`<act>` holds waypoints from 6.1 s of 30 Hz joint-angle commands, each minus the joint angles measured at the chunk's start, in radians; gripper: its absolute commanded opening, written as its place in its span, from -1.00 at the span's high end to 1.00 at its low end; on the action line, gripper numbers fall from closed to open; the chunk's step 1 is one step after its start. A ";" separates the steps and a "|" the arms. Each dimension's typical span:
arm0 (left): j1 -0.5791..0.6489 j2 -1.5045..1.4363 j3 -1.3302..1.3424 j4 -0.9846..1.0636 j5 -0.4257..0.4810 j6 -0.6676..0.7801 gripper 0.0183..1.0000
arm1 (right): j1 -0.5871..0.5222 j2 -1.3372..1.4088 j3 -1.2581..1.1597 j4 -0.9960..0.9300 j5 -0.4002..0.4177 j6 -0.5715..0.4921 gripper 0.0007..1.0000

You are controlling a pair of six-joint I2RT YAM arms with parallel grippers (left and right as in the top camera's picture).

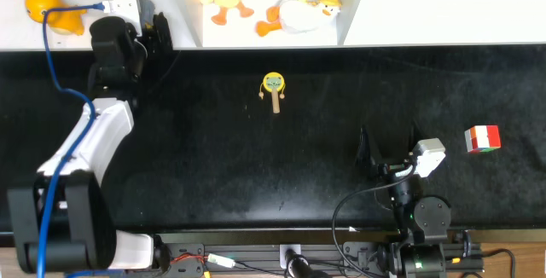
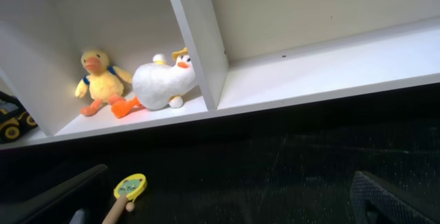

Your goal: Store Toys

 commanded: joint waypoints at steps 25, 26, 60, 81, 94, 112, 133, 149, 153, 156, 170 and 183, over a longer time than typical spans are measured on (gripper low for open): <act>-0.020 -0.956 0.018 -1.228 -0.126 -0.004 -0.99 | 0.006 -0.010 -0.013 0.005 0.008 0.008 -0.99; -0.020 -0.954 0.018 -1.245 -0.126 -0.004 -1.00 | 0.006 -0.010 -0.013 0.005 0.008 0.008 -0.99; -0.015 -1.582 -0.941 -0.312 -0.079 -0.204 -1.00 | 0.006 -0.010 -0.013 0.005 0.008 0.008 -0.99; -0.015 -1.620 -0.945 -0.304 -0.055 -0.187 -1.00 | 0.006 -0.010 -0.013 0.005 0.008 0.008 -0.99; -0.015 -1.620 -0.945 -0.304 -0.055 -0.186 -1.00 | 0.006 -0.010 -0.013 0.005 0.008 0.008 -0.99; -0.015 -1.620 -0.945 -0.304 -0.055 -0.187 -1.00 | 0.006 -0.010 -0.013 0.005 0.008 0.008 -0.99; -0.015 -1.620 -0.945 -0.304 -0.055 -0.186 -1.00 | 0.006 -0.009 0.006 0.003 -0.130 0.061 -1.00; -0.015 -1.620 -0.945 -0.304 -0.055 -0.186 -1.00 | 0.010 0.596 0.743 -0.509 -0.300 -0.097 -1.00; -0.015 -1.620 -0.945 -0.304 -0.055 -0.186 -1.00 | 0.064 0.801 0.951 -0.621 -0.296 -0.129 -1.00; -0.015 -1.620 -0.945 -0.304 -0.055 -0.186 -1.00 | 0.151 0.920 1.064 -0.657 -0.242 -0.128 -0.99; -0.015 -1.620 -0.945 -0.304 -0.055 -0.186 -0.99 | 0.505 1.400 1.190 -0.621 -0.162 0.016 -1.00; -0.015 -1.620 -0.945 -0.304 -0.055 -0.186 -1.00 | 0.561 1.624 1.190 -0.558 -0.055 0.055 -1.00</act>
